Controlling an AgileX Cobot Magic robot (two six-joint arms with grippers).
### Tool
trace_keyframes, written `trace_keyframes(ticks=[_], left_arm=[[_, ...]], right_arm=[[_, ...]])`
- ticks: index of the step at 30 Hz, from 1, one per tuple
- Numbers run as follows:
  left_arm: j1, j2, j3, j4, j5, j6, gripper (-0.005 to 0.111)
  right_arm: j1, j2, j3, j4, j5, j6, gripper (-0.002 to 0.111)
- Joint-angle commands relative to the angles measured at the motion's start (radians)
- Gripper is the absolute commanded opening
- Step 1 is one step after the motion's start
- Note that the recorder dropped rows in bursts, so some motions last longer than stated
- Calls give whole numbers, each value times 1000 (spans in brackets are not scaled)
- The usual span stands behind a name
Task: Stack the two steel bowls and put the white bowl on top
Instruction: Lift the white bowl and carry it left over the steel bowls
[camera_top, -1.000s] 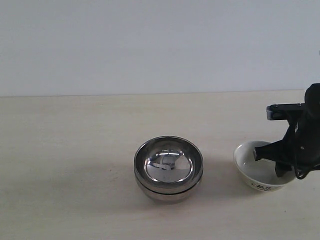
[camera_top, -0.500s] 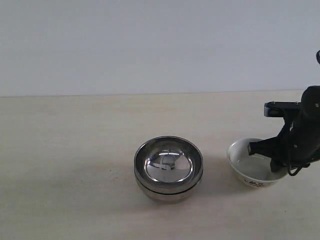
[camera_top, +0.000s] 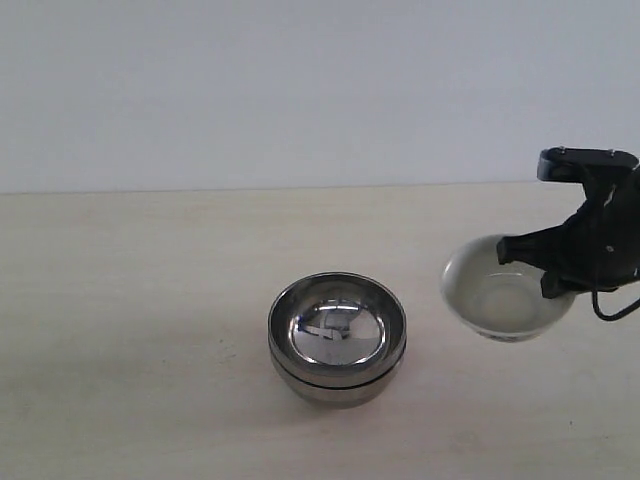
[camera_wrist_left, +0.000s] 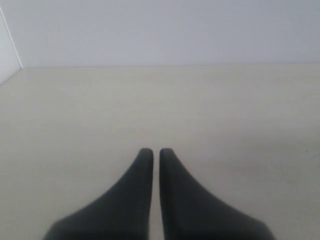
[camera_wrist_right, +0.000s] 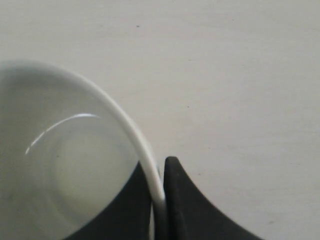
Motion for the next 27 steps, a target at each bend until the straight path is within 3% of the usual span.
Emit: trace_keyframes(ticks=[1, 8, 13, 17, 22, 27], left_arm=[[3, -4, 4, -7, -2, 3, 4], [3, -4, 4, -7, -2, 3, 4], [3, -4, 4, -7, -2, 3, 4], [3, -4, 4, -7, -2, 3, 4], [3, -4, 4, -7, -2, 3, 4], [3, -4, 4, -7, -2, 3, 4]], right_arm=[[-3, -47, -4, 210, 2, -169, 0], [-1, -146, -4, 526, 63, -469, 0], [-1, -176, -4, 729, 213, -638, 0], [56, -171, -4, 746, 217, -652, 0], [197, -165, -4, 744, 100, -655, 0], [276, -100, -13, 744, 25, -625, 0]])
